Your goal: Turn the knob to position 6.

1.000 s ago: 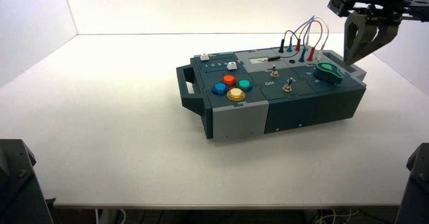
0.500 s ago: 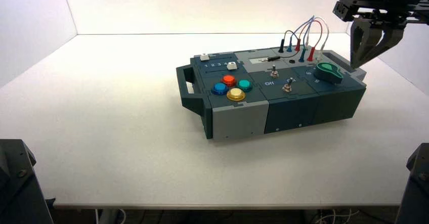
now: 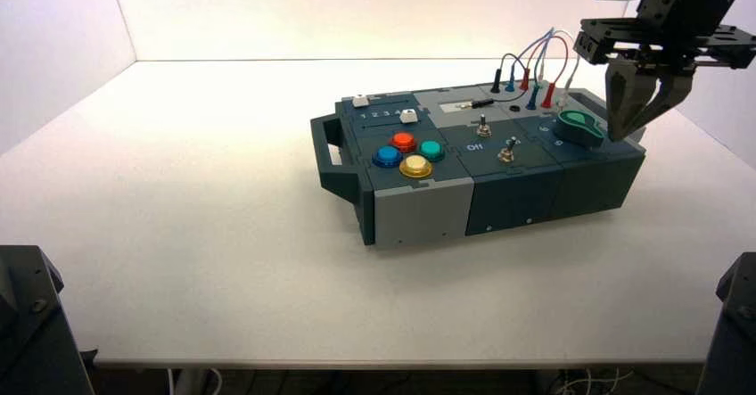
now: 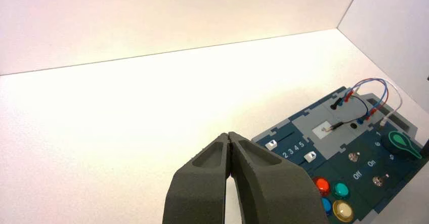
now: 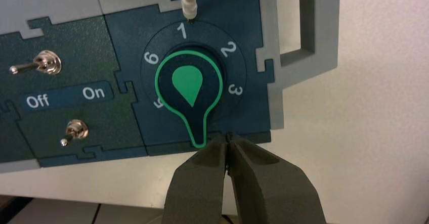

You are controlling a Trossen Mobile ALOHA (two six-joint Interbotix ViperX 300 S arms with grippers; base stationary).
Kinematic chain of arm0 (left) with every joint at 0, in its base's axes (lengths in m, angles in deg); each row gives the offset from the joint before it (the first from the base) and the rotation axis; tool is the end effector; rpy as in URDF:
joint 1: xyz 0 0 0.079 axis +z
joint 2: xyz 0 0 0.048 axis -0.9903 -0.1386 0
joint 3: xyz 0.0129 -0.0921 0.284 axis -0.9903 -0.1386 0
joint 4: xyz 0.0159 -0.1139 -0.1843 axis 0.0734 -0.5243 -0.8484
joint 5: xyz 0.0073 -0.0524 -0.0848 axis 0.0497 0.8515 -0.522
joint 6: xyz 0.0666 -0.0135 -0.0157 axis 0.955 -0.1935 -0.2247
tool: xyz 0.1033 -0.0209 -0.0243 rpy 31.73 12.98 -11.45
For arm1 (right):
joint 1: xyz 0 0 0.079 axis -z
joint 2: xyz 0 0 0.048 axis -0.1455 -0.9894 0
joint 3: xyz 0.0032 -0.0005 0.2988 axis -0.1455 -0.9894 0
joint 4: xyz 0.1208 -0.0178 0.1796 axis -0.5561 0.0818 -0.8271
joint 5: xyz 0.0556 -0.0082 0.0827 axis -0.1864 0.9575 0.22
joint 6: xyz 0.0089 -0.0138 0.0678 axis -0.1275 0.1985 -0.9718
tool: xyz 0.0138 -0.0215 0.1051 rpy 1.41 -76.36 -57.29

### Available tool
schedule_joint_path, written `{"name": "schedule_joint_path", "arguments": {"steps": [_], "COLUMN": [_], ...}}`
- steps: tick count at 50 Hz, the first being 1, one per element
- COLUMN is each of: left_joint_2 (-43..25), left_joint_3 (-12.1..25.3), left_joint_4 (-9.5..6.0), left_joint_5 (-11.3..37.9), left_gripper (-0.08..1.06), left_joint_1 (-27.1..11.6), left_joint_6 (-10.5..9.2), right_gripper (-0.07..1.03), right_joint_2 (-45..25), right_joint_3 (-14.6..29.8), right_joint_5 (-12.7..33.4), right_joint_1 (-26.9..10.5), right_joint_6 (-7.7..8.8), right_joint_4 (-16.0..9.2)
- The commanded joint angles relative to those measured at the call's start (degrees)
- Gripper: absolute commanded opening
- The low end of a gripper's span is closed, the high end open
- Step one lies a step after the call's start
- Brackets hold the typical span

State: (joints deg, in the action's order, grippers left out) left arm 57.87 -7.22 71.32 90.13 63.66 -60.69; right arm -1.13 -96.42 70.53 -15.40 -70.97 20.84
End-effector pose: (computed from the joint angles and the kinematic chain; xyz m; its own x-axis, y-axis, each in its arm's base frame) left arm 0.2621 -0.0978 0.2312 0.8146 -0.3309 -0.4764 0.3215 0.9412 -0.1039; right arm 0.2579 0.0365 0.0372 0.0792 0.0364 -0.9962 -0.0359 0.9988 0.0336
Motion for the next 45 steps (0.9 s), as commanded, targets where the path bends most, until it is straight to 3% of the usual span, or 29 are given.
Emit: {"name": "schedule_joint_path", "arguments": {"steps": [1,45], "left_joint_2": [0.0,-0.3], "left_joint_3": [1.3,1.6], "left_joint_4": [-0.09,0.09], "left_joint_5": [-0.4,-0.4], "left_gripper": [-0.03,-0.03], "left_joint_1": [-0.3,-0.3], "left_joint_6": [0.09,0.18], "right_gripper": [-0.02,-0.02], "right_joint_2": [0.3,-1.6], "right_joint_3": [1.8,3.1], "right_joint_5": [-0.4,-0.4], "right_joint_1": [0.3,-0.5], "right_joint_6": [-0.26,-0.09], "right_joint_4": [0.0,-2.1]}}
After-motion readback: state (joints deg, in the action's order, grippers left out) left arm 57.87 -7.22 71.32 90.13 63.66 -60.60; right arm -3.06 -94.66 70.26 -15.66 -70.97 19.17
